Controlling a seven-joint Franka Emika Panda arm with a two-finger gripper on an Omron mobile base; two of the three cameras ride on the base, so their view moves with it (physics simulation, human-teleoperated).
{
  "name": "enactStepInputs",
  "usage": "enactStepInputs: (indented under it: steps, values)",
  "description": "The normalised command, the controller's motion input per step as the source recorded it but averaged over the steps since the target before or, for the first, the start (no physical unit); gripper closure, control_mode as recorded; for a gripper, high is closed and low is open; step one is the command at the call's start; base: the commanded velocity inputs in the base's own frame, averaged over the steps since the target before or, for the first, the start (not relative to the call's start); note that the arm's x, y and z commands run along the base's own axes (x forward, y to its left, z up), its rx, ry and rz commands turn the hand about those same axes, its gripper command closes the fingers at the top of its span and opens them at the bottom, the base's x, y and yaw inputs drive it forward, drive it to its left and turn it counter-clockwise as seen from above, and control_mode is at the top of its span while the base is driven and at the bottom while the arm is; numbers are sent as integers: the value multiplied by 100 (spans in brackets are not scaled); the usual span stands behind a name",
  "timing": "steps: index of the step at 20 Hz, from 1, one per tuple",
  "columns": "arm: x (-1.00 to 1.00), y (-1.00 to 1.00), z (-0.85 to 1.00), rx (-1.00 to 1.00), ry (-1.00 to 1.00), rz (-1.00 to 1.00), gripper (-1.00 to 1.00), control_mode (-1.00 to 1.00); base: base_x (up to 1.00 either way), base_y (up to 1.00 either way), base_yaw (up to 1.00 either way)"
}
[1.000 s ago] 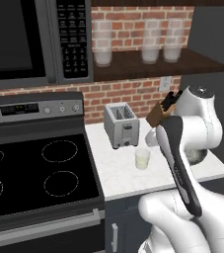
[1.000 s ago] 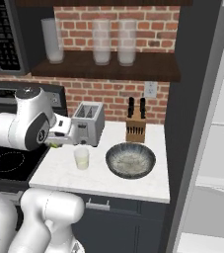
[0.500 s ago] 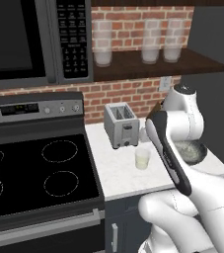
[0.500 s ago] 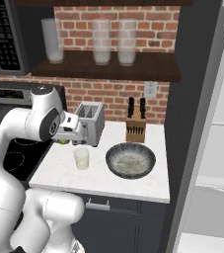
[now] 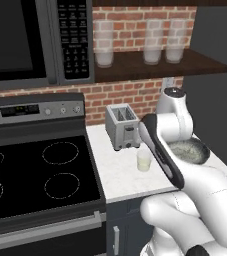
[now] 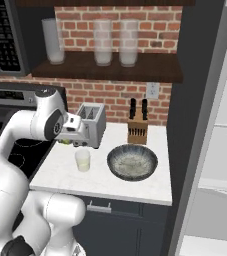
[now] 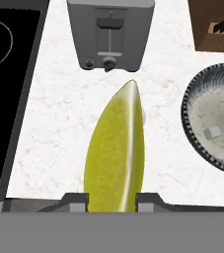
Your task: Grab a lemon wedge from the fridge and one ice cube from the ice bowl, and put them in the glass of lemonade.
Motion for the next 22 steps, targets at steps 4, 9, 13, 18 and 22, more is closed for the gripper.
enactStepInputs:
  steps: [4,9,13,18,22]
  values:
    - [31,0,-17,0,1,0,100,-100,0,0,0]
    - [21,0,-13,-1,2,0,100,-100,0,0,0]
    - [9,0,0,0,0,0,100,-100,0,0,0]
    - [15,-5,0,0,0,0,100,-100,0,0,0]
    - [8,-15,0,0,0,0,100,-100,0,0,0]
